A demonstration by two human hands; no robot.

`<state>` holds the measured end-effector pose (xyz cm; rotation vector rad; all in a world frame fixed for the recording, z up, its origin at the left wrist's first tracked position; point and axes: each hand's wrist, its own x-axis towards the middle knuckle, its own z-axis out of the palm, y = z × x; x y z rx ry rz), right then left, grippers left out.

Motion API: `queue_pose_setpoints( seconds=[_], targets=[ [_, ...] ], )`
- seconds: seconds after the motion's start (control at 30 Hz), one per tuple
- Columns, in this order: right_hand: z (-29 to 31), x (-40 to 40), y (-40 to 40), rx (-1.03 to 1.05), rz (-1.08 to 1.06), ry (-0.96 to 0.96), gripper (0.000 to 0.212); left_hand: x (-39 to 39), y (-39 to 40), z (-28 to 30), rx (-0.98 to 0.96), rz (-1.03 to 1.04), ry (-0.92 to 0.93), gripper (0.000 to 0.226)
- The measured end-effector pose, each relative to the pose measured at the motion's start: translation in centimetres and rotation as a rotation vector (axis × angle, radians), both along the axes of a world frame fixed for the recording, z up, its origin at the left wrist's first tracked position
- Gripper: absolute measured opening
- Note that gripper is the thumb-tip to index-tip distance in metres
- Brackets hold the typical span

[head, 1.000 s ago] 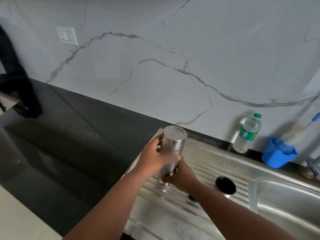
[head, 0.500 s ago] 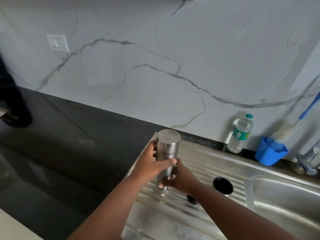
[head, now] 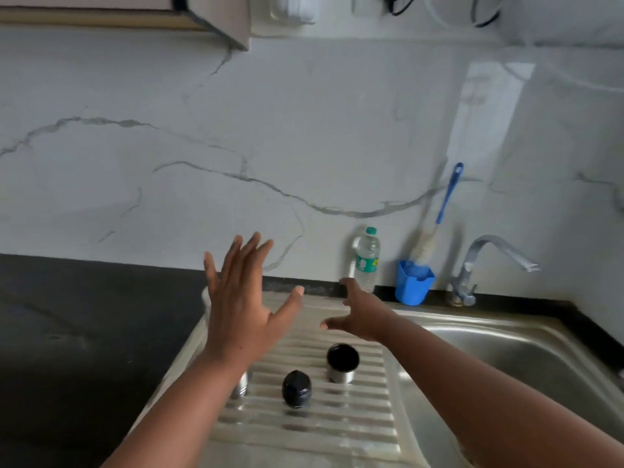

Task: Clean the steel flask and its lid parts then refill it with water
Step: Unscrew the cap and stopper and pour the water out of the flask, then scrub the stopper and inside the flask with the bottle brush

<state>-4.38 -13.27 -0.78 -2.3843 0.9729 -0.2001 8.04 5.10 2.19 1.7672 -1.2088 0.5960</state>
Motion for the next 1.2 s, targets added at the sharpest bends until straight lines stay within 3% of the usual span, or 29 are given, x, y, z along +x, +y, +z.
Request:
queue_pose_setpoints(
  seconds=[0.13, 0.27, 0.43, 0.67, 0.93, 1.03, 1.2],
  targets=[
    [1.3, -4.9, -3.5, -0.137, -0.088, 0.091, 0.097, -3.9, -4.1, 0.1, 0.086, -0.108, -0.143, 0.062],
    [2.7, -9.0, -7.3, -0.259, -0.135, 0.203, 0.079, -6.2, -8.0, -2.4, 0.391, -0.099, -0.194, 0.069],
    [4.1, -11.4, -12.7, -0.357, -0.137, 0.309, 0.052, -7.2, -11.1, -5.6, 0.91, -0.049, -0.032, 0.083],
    [7.7, -10.6, -19.5, -0.695, -0.067, 0.494, 0.043, -6.2, -12.1, -10.8, 1.211, 0.076, 0.168, 0.105],
    [9.8, -7.3, -26.2, -1.38, 0.025, 0.684, 0.021, -5.3, -13.1, -12.6, 1.308, 0.075, 0.237, 0.105],
    [10.4, -6.6, -27.7, -1.529, -0.002, 0.753, 0.007, -4.8, -13.2, -13.5, 1.298, 0.047, 0.282, 0.1],
    [11.8, -6.0, -29.6, -1.78, 0.101, 0.831, 0.026, -4.3, -13.3, -14.7, 1.208, 0.04, 0.26, 0.088]
  ],
)
